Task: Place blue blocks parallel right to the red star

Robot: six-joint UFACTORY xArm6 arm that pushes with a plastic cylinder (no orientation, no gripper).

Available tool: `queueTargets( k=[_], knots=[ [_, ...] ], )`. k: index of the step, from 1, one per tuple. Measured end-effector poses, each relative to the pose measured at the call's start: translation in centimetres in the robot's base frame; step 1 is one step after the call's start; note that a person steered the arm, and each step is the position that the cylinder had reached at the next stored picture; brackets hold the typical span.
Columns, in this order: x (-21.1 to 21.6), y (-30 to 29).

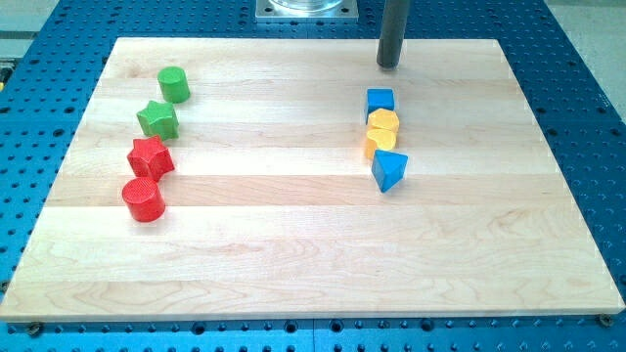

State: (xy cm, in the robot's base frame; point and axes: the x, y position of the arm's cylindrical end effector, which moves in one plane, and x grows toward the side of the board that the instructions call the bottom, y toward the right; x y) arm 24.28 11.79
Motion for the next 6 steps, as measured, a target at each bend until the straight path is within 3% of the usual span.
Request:
queueTargets(
  k=[3,5,6],
  knots=[
    [1.8,0.7],
    [11.2,3.5],
    [10.8,3.9]
  ],
)
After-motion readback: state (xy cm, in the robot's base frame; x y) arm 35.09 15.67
